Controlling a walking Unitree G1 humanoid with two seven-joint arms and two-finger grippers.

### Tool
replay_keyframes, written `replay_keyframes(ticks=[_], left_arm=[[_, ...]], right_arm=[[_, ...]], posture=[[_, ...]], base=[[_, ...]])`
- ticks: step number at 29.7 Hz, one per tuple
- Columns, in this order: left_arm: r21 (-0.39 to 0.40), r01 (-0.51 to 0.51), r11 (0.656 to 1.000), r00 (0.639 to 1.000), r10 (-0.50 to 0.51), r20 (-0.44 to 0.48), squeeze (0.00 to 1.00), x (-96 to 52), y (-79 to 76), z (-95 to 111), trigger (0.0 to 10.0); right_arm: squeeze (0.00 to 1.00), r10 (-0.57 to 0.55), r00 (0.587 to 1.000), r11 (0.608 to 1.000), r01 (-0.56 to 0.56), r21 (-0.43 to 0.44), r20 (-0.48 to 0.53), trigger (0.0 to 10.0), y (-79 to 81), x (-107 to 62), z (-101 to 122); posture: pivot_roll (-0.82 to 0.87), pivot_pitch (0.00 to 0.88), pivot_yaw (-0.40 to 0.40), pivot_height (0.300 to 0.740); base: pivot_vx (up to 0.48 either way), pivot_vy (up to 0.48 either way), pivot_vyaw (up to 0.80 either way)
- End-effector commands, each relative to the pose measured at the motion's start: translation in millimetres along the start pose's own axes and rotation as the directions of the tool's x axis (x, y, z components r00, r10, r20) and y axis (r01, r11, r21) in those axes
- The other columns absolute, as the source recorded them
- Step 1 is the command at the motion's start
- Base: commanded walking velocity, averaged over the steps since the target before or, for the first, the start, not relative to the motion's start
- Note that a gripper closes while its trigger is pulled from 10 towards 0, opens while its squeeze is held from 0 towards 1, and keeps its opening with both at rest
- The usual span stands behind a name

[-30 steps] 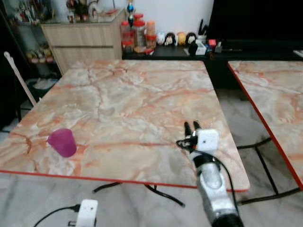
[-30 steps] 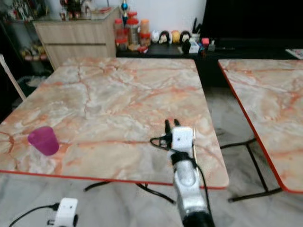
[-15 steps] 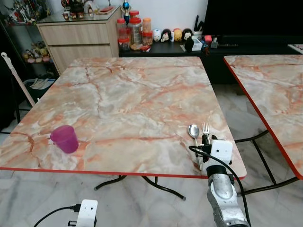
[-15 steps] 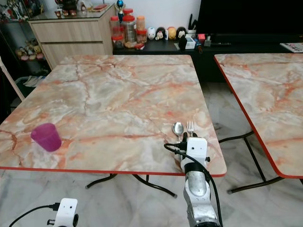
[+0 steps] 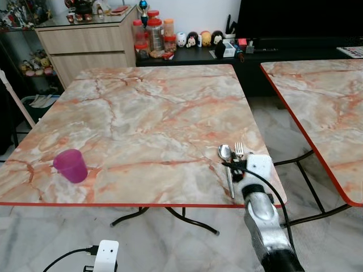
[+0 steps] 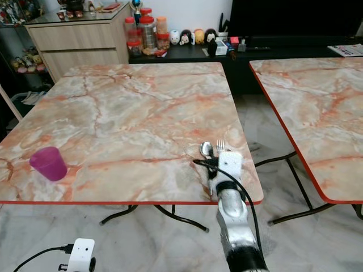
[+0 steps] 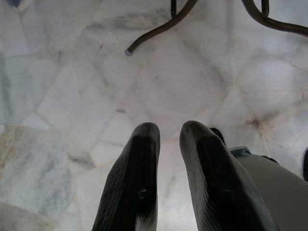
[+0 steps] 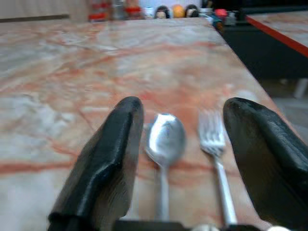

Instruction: Setting the table

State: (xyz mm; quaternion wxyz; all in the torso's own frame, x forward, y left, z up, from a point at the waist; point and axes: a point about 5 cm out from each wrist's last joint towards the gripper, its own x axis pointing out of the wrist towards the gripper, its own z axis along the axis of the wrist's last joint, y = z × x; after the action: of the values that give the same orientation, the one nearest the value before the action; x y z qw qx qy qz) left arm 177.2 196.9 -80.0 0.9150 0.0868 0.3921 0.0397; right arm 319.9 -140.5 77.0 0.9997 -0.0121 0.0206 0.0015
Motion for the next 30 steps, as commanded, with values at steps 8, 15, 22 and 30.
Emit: replay_keyframes(ticks=[8,15,22,30], left_arm=[[-0.002,0.000,1.000,1.000,0.000,-0.003,0.00,0.8,0.6,1,10.0],[-0.001,0.000,1.000,1.000,0.000,-0.008,0.00,0.3,2.8,0,10.0],[0.002,0.003,1.000,1.000,-0.003,-0.016,0.00,-0.9,3.6,-4,10.0],[0.004,0.017,1.000,1.000,-0.017,-0.017,0.00,-0.1,3.0,-2,10.0]], right_arm=[[0.00,0.025,0.997,1.000,-0.025,-0.006,-0.078,10.0,13.1,8.6,-5],[0.00,0.003,0.993,1.000,-0.001,0.019,-0.115,10.0,18.8,12.4,-5],[0.00,-0.029,0.986,0.999,0.035,0.030,-0.165,10.0,17.9,9.6,-14],[0.00,-0.089,0.972,0.996,0.092,0.006,-0.219,10.0,9.7,7.4,-22]], posture=[[0.02,0.016,0.034,0.740],[0.03,0.004,0.028,0.740],[0.03,0.000,0.030,0.740],[0.03,0.000,0.031,0.740]], base=[[0.000,0.000,0.00],[0.000,0.000,0.00],[0.000,0.000,0.00],[0.000,0.000,0.00]])
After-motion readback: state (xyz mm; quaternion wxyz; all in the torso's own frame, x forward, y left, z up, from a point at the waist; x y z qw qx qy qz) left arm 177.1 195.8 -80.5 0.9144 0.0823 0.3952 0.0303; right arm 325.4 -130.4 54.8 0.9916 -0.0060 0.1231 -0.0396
